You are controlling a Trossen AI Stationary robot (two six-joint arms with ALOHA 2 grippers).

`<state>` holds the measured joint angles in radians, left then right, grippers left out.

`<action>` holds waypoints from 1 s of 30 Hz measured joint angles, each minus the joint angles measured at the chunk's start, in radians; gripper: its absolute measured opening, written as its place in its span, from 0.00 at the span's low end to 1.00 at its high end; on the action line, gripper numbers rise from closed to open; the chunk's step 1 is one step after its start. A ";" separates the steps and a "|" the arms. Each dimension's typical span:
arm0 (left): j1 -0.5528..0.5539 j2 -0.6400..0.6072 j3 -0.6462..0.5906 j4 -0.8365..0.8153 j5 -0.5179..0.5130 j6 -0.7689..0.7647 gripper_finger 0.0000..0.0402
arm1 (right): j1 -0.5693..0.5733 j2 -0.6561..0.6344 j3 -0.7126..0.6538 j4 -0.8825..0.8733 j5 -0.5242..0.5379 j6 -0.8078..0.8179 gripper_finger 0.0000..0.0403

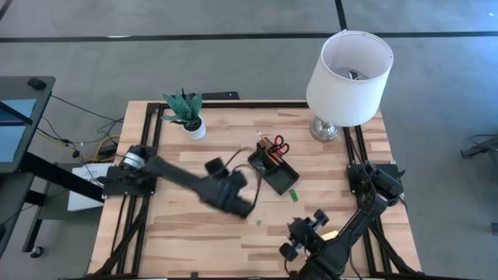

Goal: Pick and place office supplies into organizer
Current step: Put the blue binder clip into the black desk organizer

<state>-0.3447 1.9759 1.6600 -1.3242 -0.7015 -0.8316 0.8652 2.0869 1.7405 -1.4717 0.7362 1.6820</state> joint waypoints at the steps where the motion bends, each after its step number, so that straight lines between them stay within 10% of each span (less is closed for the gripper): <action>1: -0.034 -0.015 0.000 -0.024 -0.013 -0.036 0.34 | 0.005 0.000 -0.001 0.042 0.026 -0.040 0.28; 7: -0.233 -0.093 -0.030 -0.084 -0.126 -0.202 0.34 | 0.010 -0.001 -0.084 0.553 0.122 -0.500 0.27; 12: -0.364 -0.145 -0.093 -0.091 -0.204 -0.310 0.34 | -0.003 -0.001 -0.205 0.828 0.159 -0.575 0.27; 23: -0.553 -0.512 -0.251 -0.233 -0.350 -0.464 0.34 | 0.007 -0.116 -0.306 0.499 0.189 -0.343 0.27; 30: -0.600 -0.916 -0.523 -0.131 -0.423 -0.422 0.34 | 0.026 -0.367 -0.307 0.449 0.209 -0.677 0.27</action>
<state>-0.9449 1.0595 1.1368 -1.4549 -1.1249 -1.2537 0.8907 1.7199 1.4335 -1.0229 0.9455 1.0054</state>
